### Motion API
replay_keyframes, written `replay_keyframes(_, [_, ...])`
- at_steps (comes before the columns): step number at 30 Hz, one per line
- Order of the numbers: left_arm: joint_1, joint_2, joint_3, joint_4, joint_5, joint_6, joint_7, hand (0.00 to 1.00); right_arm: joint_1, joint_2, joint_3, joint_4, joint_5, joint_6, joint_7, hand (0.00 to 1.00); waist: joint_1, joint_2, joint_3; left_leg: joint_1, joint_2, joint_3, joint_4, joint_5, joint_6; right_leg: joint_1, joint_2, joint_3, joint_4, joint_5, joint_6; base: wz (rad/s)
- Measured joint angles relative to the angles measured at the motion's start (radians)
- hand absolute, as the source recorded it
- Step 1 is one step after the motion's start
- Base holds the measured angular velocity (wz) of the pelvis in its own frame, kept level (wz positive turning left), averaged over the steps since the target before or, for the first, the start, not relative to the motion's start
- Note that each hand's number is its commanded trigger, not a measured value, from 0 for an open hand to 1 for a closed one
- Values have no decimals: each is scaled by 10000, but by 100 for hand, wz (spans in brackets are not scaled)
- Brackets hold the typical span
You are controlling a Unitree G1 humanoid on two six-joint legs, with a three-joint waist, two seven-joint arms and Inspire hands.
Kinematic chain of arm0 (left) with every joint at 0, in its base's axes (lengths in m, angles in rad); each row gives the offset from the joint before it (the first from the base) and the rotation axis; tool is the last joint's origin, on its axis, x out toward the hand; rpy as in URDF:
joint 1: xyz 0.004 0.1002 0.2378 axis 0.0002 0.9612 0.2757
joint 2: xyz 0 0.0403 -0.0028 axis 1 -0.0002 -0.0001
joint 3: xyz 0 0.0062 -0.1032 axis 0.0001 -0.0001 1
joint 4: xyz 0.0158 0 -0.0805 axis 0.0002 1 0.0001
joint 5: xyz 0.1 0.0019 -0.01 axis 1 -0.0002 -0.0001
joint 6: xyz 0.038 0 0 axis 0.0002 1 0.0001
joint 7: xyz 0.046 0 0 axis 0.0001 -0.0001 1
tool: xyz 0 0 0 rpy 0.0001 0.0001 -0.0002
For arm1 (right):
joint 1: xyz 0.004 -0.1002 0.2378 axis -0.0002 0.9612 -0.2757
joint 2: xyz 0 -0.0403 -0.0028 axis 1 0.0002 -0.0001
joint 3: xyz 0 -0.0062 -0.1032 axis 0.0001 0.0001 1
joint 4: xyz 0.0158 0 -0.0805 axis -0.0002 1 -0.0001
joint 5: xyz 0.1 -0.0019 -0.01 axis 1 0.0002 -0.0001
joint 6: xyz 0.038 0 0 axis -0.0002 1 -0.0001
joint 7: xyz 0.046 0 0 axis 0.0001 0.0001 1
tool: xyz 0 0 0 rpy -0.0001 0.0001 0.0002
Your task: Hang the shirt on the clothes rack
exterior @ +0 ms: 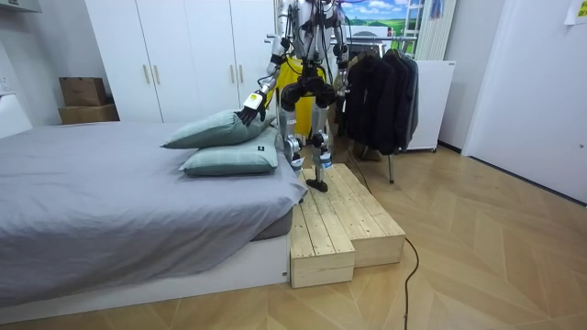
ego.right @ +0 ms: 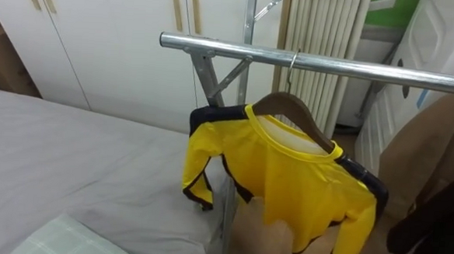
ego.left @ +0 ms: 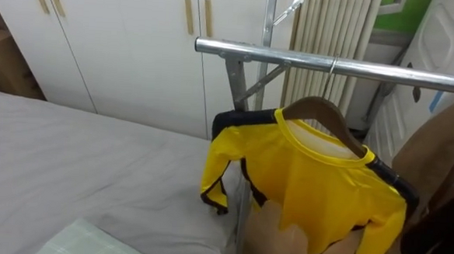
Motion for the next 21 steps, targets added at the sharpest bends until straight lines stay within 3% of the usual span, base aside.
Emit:
replay_keyframes(14, [72, 43, -272, -5, 170, 0, 2, 0, -37, -3, 178, -38, 98, 138, 2, 0, 37, 81, -28, 86, 79, -100, 7, -25, -52, 130, 9, -262, 4, -68, -110, 4])
replay_keyframes(21, [60, 119, -678, -246, 698, -50, 4, 0, -333, -189, 667, -45, -650, 137, 27, 0, 270, 60, -27, -364, 144, -511, 185, -11, -162, -106, 15, -672, 36, -101, -238, 15])
